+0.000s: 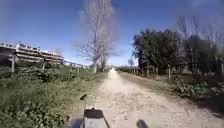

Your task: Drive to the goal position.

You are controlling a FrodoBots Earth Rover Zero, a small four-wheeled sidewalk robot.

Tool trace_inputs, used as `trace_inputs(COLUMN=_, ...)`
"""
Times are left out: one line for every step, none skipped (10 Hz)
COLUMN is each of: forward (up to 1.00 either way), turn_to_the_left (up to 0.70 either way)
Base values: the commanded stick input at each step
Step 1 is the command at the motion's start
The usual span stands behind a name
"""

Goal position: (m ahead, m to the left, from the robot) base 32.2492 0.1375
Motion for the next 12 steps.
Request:
trace_inputs(forward=0.5, turn_to_the_left=0.0)
trace_inputs(forward=0.5, turn_to_the_left=0.0)
trace_inputs(forward=0.5, turn_to_the_left=0.0)
trace_inputs(forward=0.5, turn_to_the_left=0.0)
trace_inputs(forward=0.5, turn_to_the_left=0.0)
trace_inputs(forward=0.5, turn_to_the_left=0.0)
trace_inputs(forward=0.5, turn_to_the_left=0.0)
trace_inputs(forward=0.5, turn_to_the_left=0.0)
trace_inputs(forward=0.5, turn_to_the_left=0.0)
trace_inputs(forward=0.5, turn_to_the_left=0.0)
trace_inputs(forward=0.5, turn_to_the_left=0.0)
trace_inputs(forward=0.5, turn_to_the_left=0.0)
